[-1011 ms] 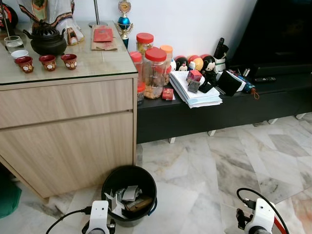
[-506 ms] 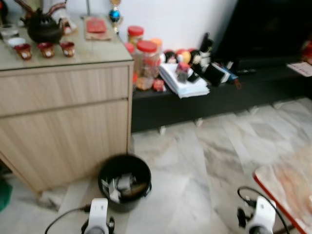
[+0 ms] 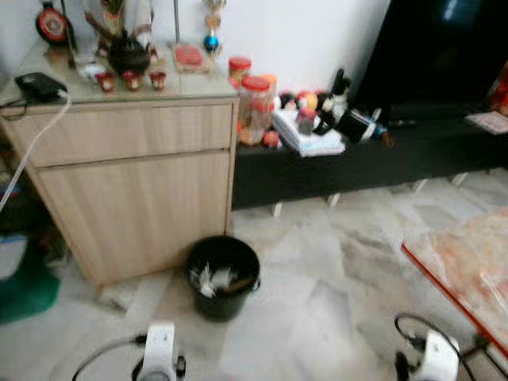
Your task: Picking trash to rubbish bin
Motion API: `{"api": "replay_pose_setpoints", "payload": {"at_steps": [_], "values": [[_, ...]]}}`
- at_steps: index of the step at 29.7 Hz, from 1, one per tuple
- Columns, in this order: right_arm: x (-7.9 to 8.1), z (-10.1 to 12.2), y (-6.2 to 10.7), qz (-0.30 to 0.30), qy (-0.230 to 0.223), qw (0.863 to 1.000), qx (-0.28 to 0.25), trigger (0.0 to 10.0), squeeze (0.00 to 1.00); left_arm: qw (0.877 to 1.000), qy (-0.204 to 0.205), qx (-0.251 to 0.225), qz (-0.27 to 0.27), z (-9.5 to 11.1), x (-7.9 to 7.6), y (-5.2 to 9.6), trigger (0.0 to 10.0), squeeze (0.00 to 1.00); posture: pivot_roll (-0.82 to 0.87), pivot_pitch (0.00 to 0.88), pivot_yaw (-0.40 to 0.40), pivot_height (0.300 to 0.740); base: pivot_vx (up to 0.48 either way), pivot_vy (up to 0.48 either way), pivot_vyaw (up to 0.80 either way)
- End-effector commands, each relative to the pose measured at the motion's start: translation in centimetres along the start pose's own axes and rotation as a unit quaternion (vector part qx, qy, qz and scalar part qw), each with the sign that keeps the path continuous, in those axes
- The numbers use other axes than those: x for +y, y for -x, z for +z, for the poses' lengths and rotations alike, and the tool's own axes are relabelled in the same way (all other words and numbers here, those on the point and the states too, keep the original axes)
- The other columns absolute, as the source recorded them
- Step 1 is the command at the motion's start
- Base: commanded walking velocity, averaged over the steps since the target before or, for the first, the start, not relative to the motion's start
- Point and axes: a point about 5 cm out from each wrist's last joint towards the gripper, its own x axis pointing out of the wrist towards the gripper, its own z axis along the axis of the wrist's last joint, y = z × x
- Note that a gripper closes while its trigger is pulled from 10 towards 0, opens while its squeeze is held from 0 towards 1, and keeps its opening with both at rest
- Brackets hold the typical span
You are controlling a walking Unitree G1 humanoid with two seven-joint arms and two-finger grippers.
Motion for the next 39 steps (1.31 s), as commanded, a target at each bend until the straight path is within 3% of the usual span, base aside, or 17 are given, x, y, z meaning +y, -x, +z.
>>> {"api": "replay_pose_setpoints", "payload": {"at_steps": [1, 13, 32, 39], "values": [[-0.9, -0.4, 0.2, -0.013, -0.001, 1.000, 0.004, 10.0, 0.00, 1.000, 0.001, -0.018, -0.012, 1.4, -0.6, -0.2, 10.0, 0.00, -0.12, 0.023, -0.127, 0.740, 0.000, 0.000, 0.00], [-1.2, -0.4, 0.3, -0.018, -0.006, 1.000, 0.005, 10.0, 0.00, 1.000, 0.001, -0.018, -0.016, 1.5, -0.9, -0.2, 10.0, 0.00, -0.13, 0.019, -0.131, 0.740, 0.000, 0.000, 0.00], [-1.8, -0.7, 0.4, -0.039, 0.005, 0.999, 0.011, 10.0, 0.00, 1.000, -0.001, -0.009, -0.015, 1.3, -0.7, -0.3, 10.0, 0.00, -0.13, 0.015, -0.115, 0.740, 0.000, 0.034, -0.78], [-1.9, -1.2, 0.6, -0.048, 0.003, 0.999, 0.017, 10.0, 0.00, 1.000, -0.021, -0.009, -0.017, 1.3, -0.4, -0.3, 10.0, 0.00, -0.13, 0.003, -0.095, 0.740, 0.000, 0.116, -0.77]]}}
